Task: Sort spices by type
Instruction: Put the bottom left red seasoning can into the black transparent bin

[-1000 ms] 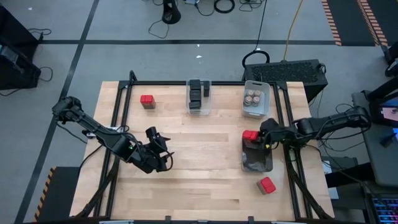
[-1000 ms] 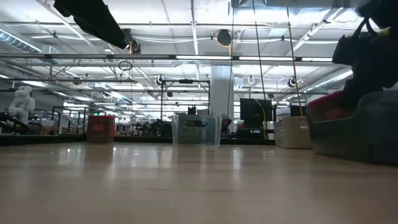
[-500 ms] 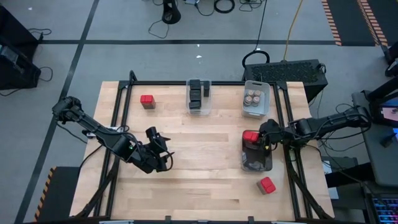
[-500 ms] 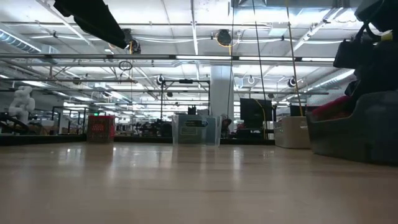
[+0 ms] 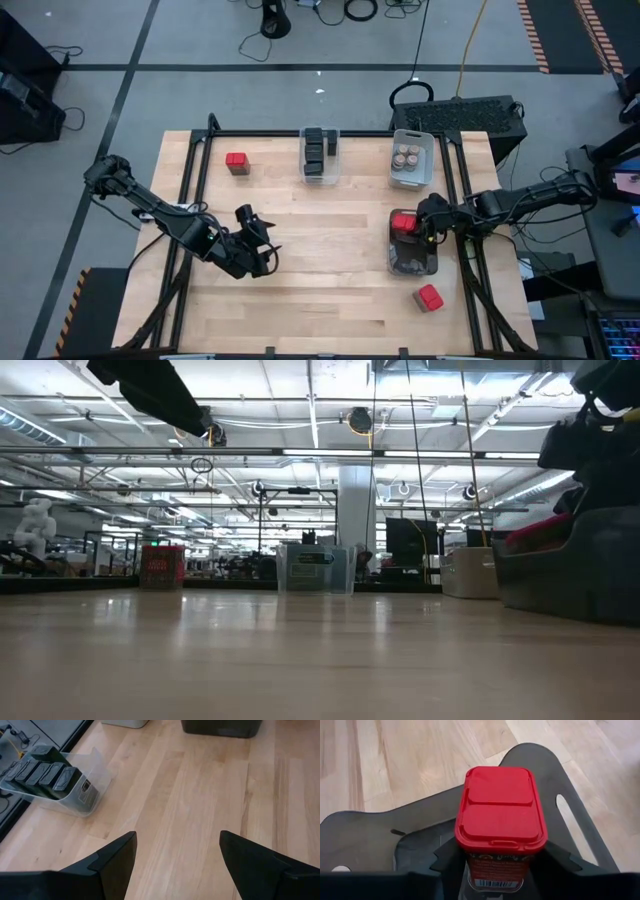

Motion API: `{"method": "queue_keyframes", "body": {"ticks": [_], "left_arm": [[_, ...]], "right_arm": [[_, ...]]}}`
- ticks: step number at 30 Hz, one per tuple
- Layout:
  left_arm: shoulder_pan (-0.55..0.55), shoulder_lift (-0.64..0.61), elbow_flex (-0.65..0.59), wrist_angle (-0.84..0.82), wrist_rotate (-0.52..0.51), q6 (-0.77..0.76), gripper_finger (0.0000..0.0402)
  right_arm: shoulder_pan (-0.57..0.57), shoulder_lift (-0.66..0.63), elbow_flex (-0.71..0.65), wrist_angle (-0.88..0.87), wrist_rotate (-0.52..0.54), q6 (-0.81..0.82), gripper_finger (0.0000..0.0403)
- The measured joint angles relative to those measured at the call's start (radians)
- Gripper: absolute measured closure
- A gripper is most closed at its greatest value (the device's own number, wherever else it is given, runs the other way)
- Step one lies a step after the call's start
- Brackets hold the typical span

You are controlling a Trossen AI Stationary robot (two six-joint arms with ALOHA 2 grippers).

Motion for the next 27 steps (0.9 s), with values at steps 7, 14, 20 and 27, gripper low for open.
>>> {"method": "queue_keyframes", "body": {"ticks": [7, 14, 20, 27], "left_arm": [[0.000, 0.000, 0.000, 0.000, 0.000, 0.001, 0.0111], [0.000, 0.000, 0.000, -0.001, 0.000, 0.005, 0.0111], [0.000, 0.000, 0.000, -0.001, -0.001, 0.005, 0.0111], [0.000, 0.000, 0.000, 0.000, -0.001, 0.005, 0.0111]], "right_arm": [[0.000, 0.000, 0.000, -0.003, 0.002, -0.023, 0.0174], [0.000, 0.000, 0.000, -0.003, 0.003, -0.027, 0.0169], [0.000, 0.001, 0.024, -0.005, 0.006, -0.041, 0.0176], [-0.001, 0.001, 0.126, -0.016, 0.014, -0.076, 0.0177]]}}
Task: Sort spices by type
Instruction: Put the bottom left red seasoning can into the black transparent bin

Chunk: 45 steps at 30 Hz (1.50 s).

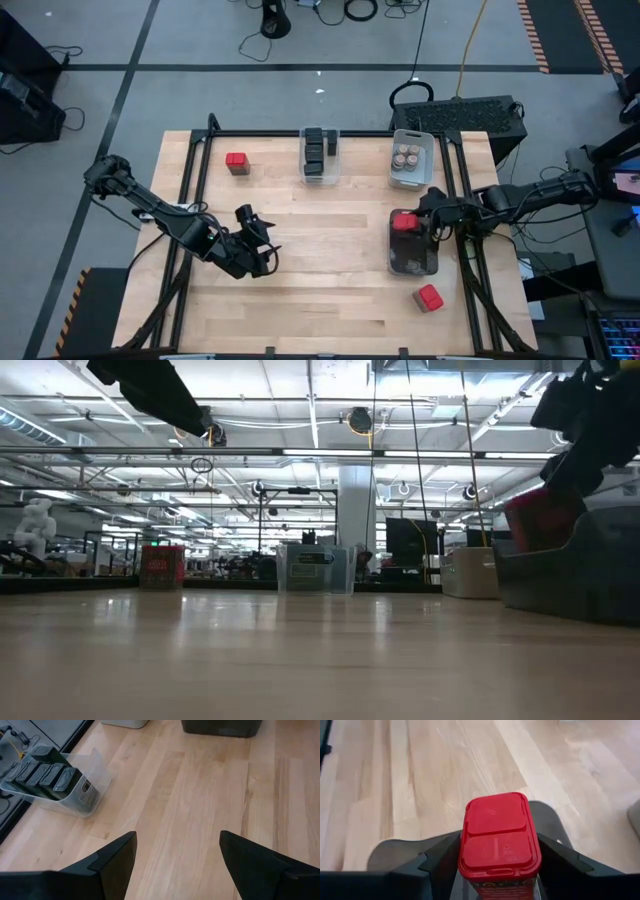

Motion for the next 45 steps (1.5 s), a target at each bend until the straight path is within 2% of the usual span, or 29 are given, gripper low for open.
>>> {"method": "queue_keyframes", "body": {"ticks": [5, 18, 26, 31, 35, 40, 45], "left_arm": [[0.000, 0.000, 0.000, 0.001, 0.000, -0.003, 0.0111], [0.000, 0.000, 0.000, 0.003, -0.003, -0.005, 0.0111], [0.000, 0.000, 0.000, 0.003, -0.003, -0.005, 0.0111], [0.000, 0.000, 0.000, 0.004, -0.003, -0.006, 0.0111], [0.000, 0.000, 0.000, 0.006, -0.003, -0.006, 0.0111], [-0.002, 0.000, 0.000, 0.008, -0.003, -0.006, 0.0111], [-0.002, 0.000, 0.000, 0.014, -0.003, 0.002, 0.0111]], "right_arm": [[0.000, 0.028, 0.015, -0.024, 0.010, -0.020, 0.0177], [0.000, 0.228, 0.019, -0.015, 0.038, -0.038, 0.0177], [-0.001, 0.239, 0.035, 0.004, 0.069, -0.041, 0.0177], [-0.001, 0.238, 0.110, 0.001, 0.093, -0.056, 0.0177], [0.014, 0.237, 0.165, 0.012, 0.020, -0.130, 0.0180], [0.038, 0.273, 0.166, -0.020, -0.065, -0.157, 0.0221], [0.048, 0.346, 0.166, -0.033, -0.064, -0.171, 0.0332]]}}
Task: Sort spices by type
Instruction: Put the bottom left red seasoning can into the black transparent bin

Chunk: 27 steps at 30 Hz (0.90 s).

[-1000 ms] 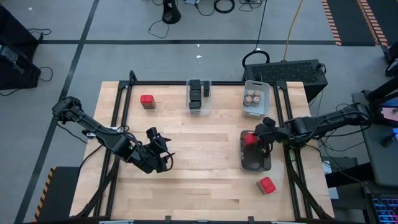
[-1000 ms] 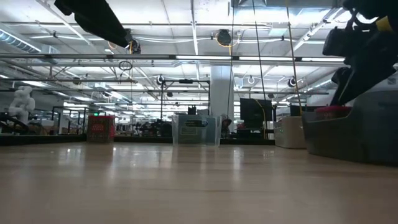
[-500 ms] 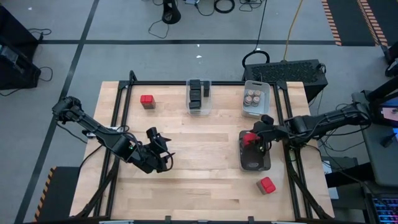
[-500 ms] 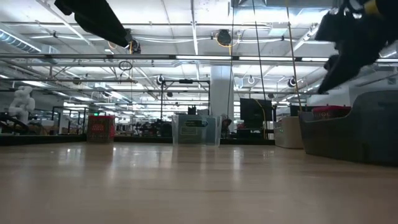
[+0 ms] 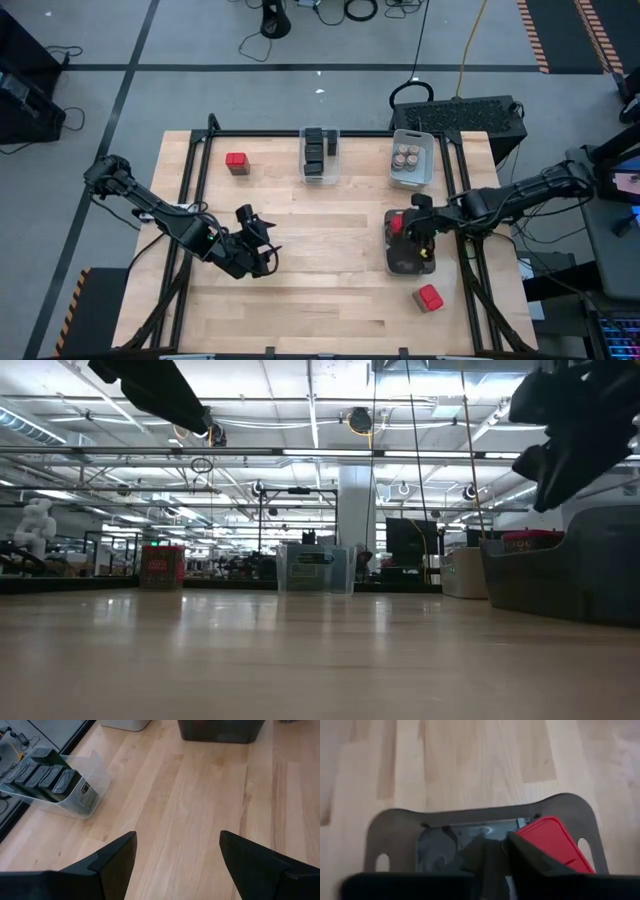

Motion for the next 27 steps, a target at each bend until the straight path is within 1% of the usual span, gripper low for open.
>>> {"method": "queue_keyframes", "body": {"ticks": [2, 3, 6, 9, 11, 16, 23, 27], "left_arm": [[0.000, 0.000, 0.000, 0.002, 0.000, 0.000, 0.0111], [0.000, 0.000, 0.000, 0.002, 0.000, 0.000, 0.0111], [0.000, 0.000, 0.000, 0.002, 0.000, -0.001, 0.0111], [0.000, 0.000, 0.000, 0.002, 0.000, -0.002, 0.0111], [0.000, 0.000, 0.000, 0.003, 0.000, -0.002, 0.0111], [0.000, 0.000, 0.000, 0.011, 0.000, -0.001, 0.0111], [0.000, 0.000, 0.000, 0.011, 0.001, -0.001, 0.0111], [0.000, 0.000, 0.000, 0.011, 0.000, -0.001, 0.0111]], "right_arm": [[0.000, 0.027, 0.000, -0.004, 0.000, -0.016, 0.0381], [0.000, 0.040, 0.000, -0.008, 0.000, -0.023, 0.0391], [0.000, 0.074, 0.000, -0.011, -0.002, -0.026, 0.0392], [0.000, 0.105, 0.000, -0.012, -0.050, -0.036, 0.0400], [0.000, 0.123, 0.000, -0.013, -0.054, -0.038, 0.0401], [-0.011, 0.164, 0.000, -0.004, -0.019, -0.026, 0.0402], [-0.046, 0.180, 0.000, 0.030, -0.010, 0.047, 0.0402], [-0.062, 0.180, 0.000, 0.035, 0.058, 0.110, 0.0403]]}}
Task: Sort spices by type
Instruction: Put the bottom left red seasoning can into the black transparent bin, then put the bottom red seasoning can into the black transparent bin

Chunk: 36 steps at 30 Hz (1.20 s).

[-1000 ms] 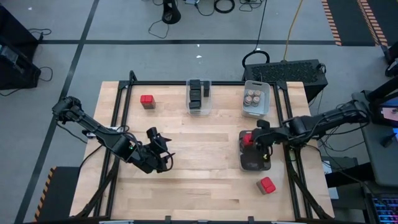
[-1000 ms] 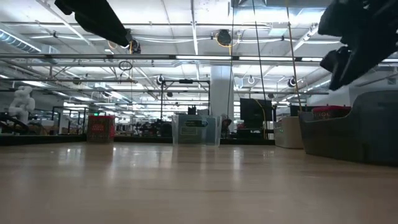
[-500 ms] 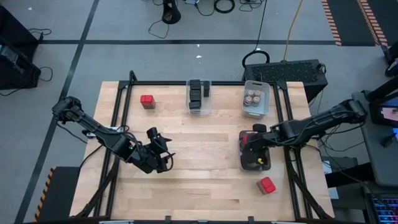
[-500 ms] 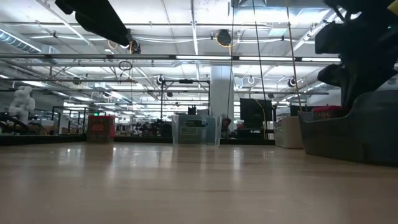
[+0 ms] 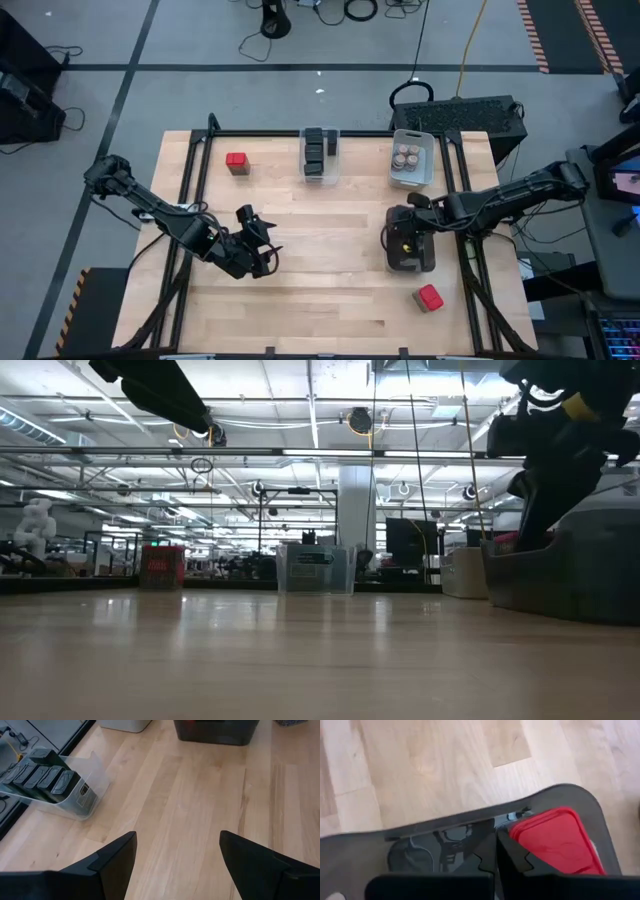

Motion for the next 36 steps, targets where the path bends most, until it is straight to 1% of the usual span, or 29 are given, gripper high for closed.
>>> {"method": "queue_keyframes", "body": {"ticks": [5, 10, 12, 17, 21, 25, 27, 29, 32, 36], "left_arm": [[0.000, 0.000, 0.000, -0.001, 0.003, 0.000, 0.0111], [0.000, 0.000, 0.000, -0.001, 0.004, 0.000, 0.0111], [0.000, 0.000, 0.000, -0.001, 0.004, 0.000, 0.0111], [0.000, 0.000, 0.000, -0.002, 0.004, 0.016, 0.0111], [0.000, 0.000, 0.000, -0.002, 0.004, 0.019, 0.0111], [0.000, 0.000, 0.000, -0.002, 0.004, 0.023, 0.0111], [0.000, 0.000, 0.000, -0.002, 0.004, 0.030, 0.0111], [0.000, 0.000, 0.000, -0.001, 0.004, 0.046, 0.0111], [0.001, 0.000, 0.000, -0.001, -0.001, 0.063, 0.0111], [0.001, 0.000, 0.000, 0.010, -0.009, 0.102, 0.0111]], "right_arm": [[-0.014, -0.001, 0.000, 0.008, -0.009, 0.021, 0.0403], [-0.014, -0.001, 0.000, 0.038, -0.099, 0.016, 0.0403], [-0.012, -0.001, 0.013, 0.039, -0.113, 0.004, 0.0403], [-0.012, -0.001, 0.097, 0.035, -0.137, -0.044, 0.0403], [-0.012, -0.001, 0.187, 0.024, -0.179, -0.007, 0.0403], [-0.004, 0.000, 0.284, -0.056, -0.258, 0.164, 0.0403], [0.021, 0.004, 0.330, -0.122, -0.276, 0.251, 0.0403], [0.058, 0.014, 0.376, -0.194, -0.287, 0.326, 0.0403], [0.129, 0.041, 0.430, -0.274, -0.290, 0.490, 0.0403], [0.242, 0.088, 0.463, -0.294, -0.316, 0.757, 0.0403]]}}
